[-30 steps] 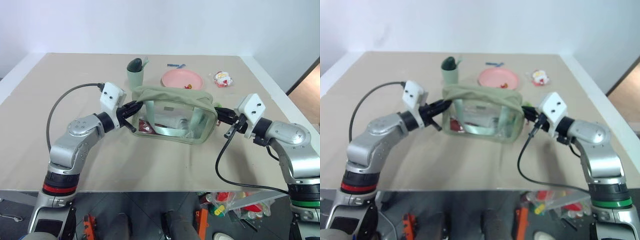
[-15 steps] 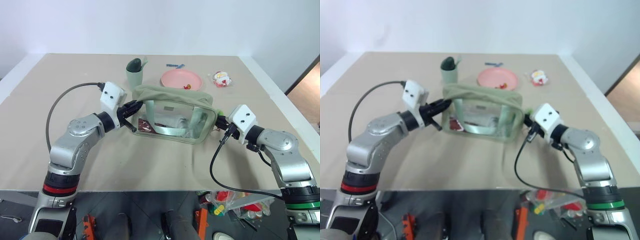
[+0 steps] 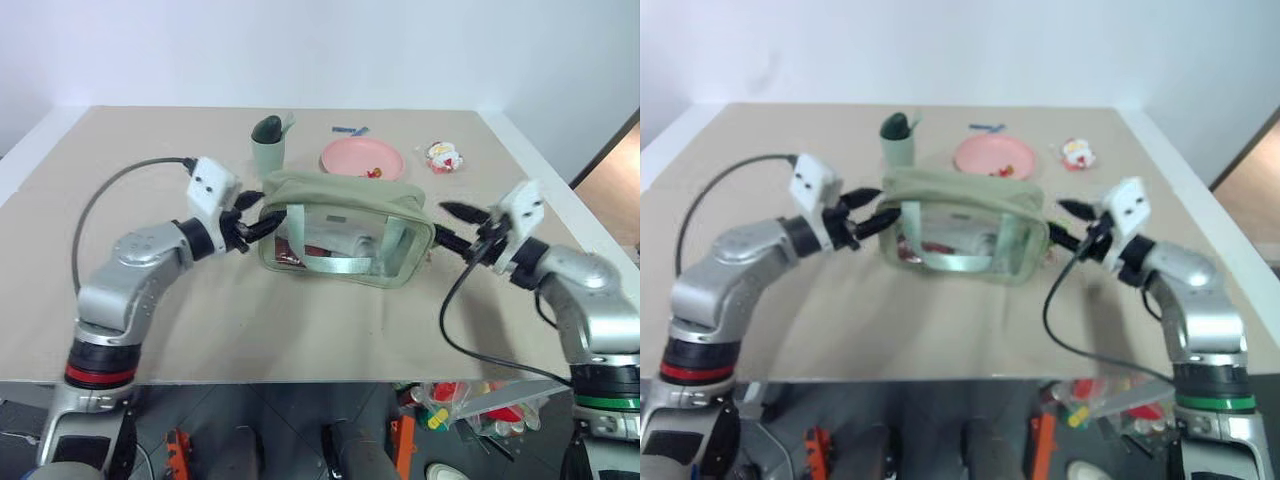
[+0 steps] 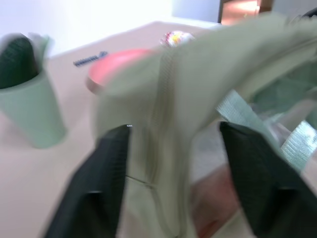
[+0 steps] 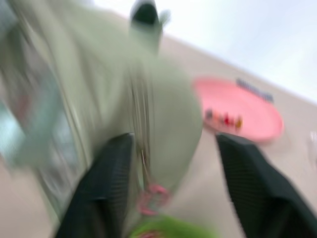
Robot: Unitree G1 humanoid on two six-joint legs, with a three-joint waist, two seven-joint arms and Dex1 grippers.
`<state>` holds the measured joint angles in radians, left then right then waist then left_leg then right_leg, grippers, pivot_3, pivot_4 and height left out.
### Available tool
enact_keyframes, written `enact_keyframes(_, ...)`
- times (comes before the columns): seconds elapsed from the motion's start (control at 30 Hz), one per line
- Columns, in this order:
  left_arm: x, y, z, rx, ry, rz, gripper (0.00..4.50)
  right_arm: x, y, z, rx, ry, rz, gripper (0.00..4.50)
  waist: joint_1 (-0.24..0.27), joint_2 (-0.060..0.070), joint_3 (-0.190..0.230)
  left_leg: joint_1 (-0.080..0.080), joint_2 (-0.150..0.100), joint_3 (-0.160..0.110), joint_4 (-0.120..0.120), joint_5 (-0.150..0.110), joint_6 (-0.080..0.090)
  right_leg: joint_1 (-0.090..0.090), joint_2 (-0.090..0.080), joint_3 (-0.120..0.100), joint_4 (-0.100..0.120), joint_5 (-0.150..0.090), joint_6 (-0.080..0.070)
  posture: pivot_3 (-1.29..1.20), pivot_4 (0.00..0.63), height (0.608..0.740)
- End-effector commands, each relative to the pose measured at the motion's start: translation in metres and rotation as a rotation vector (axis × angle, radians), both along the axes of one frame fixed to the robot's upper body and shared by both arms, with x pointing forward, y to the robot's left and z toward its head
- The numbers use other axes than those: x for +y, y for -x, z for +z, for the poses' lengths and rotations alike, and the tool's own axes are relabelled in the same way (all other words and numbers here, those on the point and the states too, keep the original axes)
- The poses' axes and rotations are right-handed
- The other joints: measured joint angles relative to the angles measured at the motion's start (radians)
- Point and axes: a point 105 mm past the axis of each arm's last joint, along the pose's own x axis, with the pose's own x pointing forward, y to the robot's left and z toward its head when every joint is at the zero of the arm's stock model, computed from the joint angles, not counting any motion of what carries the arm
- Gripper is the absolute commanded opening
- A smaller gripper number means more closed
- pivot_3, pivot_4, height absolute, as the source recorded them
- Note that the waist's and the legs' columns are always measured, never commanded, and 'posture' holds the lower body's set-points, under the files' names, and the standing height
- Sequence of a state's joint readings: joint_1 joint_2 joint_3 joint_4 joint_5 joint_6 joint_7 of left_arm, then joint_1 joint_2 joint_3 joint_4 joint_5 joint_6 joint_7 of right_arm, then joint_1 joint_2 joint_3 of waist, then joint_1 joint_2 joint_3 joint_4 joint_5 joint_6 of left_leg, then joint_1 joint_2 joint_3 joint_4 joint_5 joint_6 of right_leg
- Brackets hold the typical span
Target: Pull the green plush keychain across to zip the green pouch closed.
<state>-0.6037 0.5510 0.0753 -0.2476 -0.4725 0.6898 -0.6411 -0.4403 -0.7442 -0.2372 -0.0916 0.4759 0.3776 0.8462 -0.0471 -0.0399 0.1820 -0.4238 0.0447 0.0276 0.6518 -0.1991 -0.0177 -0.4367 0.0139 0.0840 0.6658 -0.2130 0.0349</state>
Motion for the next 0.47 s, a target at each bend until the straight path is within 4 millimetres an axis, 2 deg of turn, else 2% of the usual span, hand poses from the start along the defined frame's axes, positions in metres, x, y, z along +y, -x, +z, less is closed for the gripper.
enact_keyframes(0.03,0.006,0.008,0.016,-0.032,0.013,-0.039,4.32,0.002,0.015,0.027,-0.053,-0.022,0.051,4.01,0.0,0.0,0.0,0.001,0.0,0.0,0.0,0.0,0.0,0.0,0.0,0.0,0.0,-0.001,0.0,0.0,0.15,0.74)
enact_keyframes(0.07,0.007,0.01,0.015,-0.023,0.017,-0.051,4.5,0.001,0.018,0.028,-0.045,-0.02,0.058,4.45,0.0,0.0,0.0,0.001,0.0,0.0,-0.001,0.0,0.001,0.001,0.0,0.0,0.0,-0.001,0.0,0.0,0.15,0.74)
enact_keyframes(0.23,0.015,0.024,0.01,0.027,0.062,-0.073,4.5,-0.003,0.041,0.029,0.043,-0.046,0.09,4.45,0.001,0.0,0.0,0.0,0.0,0.0,-0.001,-0.001,0.001,0.0,-0.001,0.0,0.0,-0.002,0.0,0.0,0.15,0.74)
enact_keyframes(0.37,0.03,0.031,-0.005,0.059,0.067,0.025,4.5,0.006,0.067,0.008,0.159,-0.046,0.116,4.45,0.001,0.0,0.0,0.0,0.0,0.0,-0.001,-0.001,0.002,0.0,-0.001,-0.001,0.0,-0.003,0.0,0.0,0.15,0.74)
enact_keyframes(0.47,0.039,0.035,-0.021,0.067,0.054,0.108,4.5,0.013,0.076,-0.015,0.192,-0.048,0.074,4.45,0.001,0.0,0.0,0.0,0.001,0.0,-0.001,-0.001,0.002,0.0,-0.001,-0.001,0.0,-0.003,0.0,0.0,0.15,0.74)
